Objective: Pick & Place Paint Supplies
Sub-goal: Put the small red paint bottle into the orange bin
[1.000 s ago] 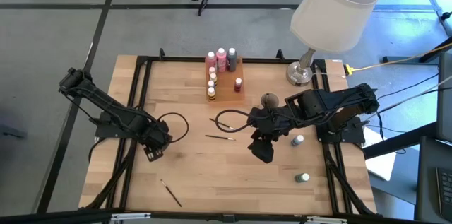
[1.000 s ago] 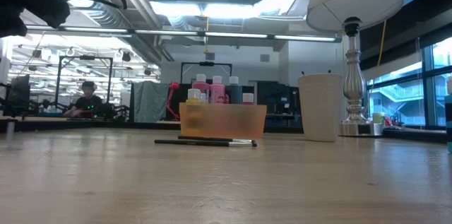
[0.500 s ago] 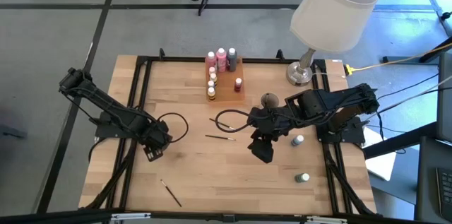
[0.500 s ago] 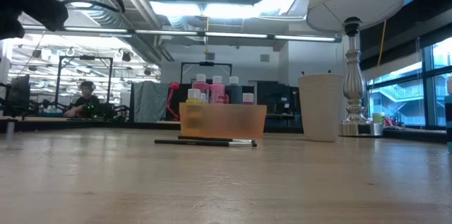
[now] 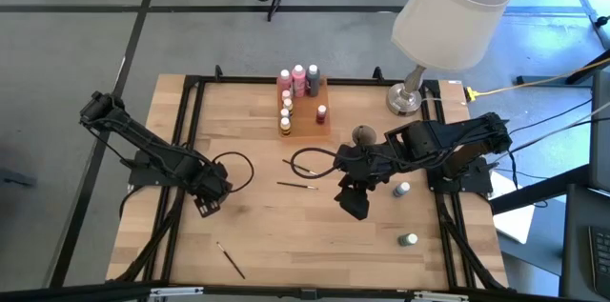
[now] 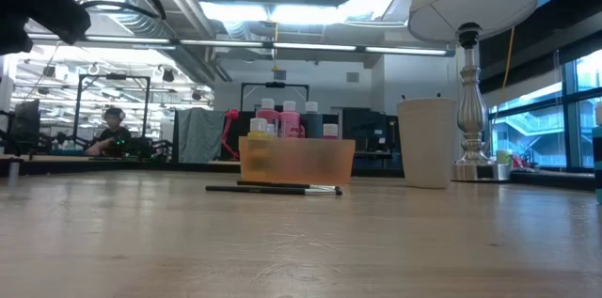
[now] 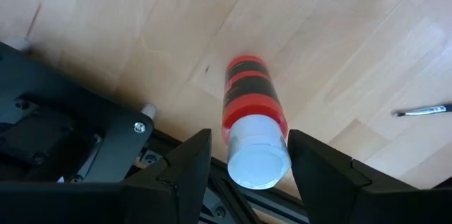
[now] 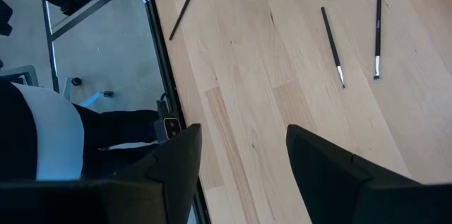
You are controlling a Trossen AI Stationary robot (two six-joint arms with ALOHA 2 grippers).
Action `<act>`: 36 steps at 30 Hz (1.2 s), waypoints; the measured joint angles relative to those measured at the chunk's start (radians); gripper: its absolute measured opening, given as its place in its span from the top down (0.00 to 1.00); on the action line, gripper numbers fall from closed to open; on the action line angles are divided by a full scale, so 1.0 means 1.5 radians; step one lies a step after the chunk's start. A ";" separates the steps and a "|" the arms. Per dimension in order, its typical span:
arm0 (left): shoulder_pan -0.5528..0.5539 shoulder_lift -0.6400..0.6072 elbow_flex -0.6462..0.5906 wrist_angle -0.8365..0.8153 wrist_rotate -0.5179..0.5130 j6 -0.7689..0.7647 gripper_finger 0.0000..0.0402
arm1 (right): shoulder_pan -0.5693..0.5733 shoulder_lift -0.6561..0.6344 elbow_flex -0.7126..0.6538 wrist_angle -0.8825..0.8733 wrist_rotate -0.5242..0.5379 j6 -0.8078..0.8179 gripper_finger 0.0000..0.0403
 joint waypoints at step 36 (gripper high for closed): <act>-0.001 0.056 0.094 -0.057 0.004 0.053 0.71 | 0.001 0.000 0.000 0.008 -0.003 -0.005 0.47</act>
